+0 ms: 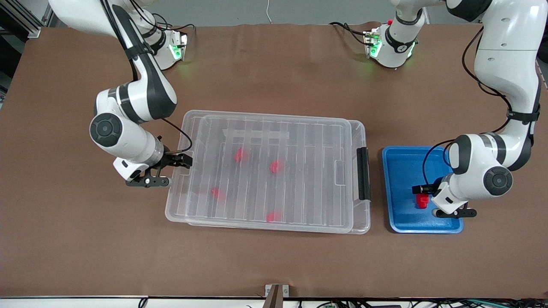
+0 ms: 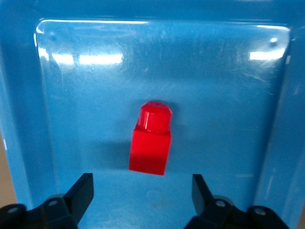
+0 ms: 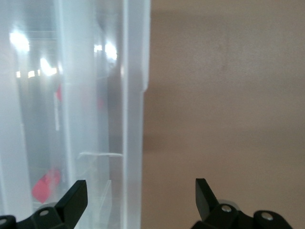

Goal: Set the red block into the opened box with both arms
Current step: 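Grasp the red block with the left gripper while the right gripper slides the lid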

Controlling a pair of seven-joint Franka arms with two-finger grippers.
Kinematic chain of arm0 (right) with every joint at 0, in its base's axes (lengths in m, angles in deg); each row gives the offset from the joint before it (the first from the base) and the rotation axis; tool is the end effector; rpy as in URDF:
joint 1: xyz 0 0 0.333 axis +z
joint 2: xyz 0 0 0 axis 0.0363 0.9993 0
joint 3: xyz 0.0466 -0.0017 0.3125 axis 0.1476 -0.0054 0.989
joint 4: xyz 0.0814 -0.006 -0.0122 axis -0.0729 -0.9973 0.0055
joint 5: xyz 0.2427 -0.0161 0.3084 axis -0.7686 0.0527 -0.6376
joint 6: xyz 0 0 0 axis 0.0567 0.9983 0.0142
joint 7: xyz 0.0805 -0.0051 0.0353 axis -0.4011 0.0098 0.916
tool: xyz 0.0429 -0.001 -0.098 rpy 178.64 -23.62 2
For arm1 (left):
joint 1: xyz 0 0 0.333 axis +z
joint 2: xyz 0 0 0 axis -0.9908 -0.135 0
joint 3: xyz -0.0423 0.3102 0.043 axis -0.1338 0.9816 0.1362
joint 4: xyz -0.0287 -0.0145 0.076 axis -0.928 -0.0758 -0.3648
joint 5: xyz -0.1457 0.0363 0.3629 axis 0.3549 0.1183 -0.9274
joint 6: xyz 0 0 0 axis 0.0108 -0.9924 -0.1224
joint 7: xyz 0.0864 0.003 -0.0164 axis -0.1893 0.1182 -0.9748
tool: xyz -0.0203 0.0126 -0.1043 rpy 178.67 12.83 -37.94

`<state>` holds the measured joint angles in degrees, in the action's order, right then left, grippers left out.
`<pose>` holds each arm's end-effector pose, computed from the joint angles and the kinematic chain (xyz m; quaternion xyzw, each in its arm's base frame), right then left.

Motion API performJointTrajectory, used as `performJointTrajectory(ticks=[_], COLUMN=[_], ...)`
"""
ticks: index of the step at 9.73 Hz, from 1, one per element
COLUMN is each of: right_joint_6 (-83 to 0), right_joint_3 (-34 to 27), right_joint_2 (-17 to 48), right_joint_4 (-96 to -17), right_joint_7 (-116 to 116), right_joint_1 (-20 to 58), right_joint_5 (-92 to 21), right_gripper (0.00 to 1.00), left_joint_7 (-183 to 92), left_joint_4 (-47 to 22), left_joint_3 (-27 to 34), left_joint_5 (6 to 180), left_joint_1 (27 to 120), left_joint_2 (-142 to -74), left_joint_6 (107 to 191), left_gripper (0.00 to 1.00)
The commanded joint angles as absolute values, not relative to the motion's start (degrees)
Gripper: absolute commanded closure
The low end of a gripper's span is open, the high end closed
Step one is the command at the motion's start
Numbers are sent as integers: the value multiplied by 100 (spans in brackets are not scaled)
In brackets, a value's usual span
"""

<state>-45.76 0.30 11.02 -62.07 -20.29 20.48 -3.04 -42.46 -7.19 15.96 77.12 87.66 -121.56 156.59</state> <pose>0.6025 0.1847 0.3479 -0.9991 0.0075 0.0385 0.0182 0.6723 0.0085 0.2049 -0.9974 -0.0002 0.0703 0.0149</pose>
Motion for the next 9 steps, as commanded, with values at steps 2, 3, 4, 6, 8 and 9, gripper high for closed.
performJointTrajectory(ticks=[2, 3, 4, 6, 8, 9], right_joint_6=[-4612, -4577, -4499, -4210, -3911, -3770], right_joint_3=[81, 81, 72, 55, 28, 19], right_joint_2=[979, 979, 970, 953, 909, 909], right_joint_4=[-6383, -6383, -6383, -6357, -6339, -6304], right_joint_7=[-1999, -1982, -1955, -1868, -1621, -1604], right_joint_1=[1843, 1756, 1685, 1422, 1045, 886], right_joint_5=[-92, 31, 128, 409, 436, 445], right_gripper=[0, 0, 0, 0, 0, 0], left_joint_7=[-4329, -4339, -4330, -4347, -4356, -4348], left_joint_4=[-446, -245, -156, -33, 91, 74], left_joint_3=[1563, 1563, 1563, 1555, 1493, 1389], left_joint_5=[7604, 7613, 7605, 7622, 7622, 7613], left_joint_1=[8743, 8743, 8743, 8699, 8699, 8672], left_joint_2=[-12664, -12778, -12857, -12823, -12561, -12289], left_joint_6=[15818, 15818, 15818, 15765, 15328, 15038], left_gripper=[42, 54, 67, 96, 100, 100])
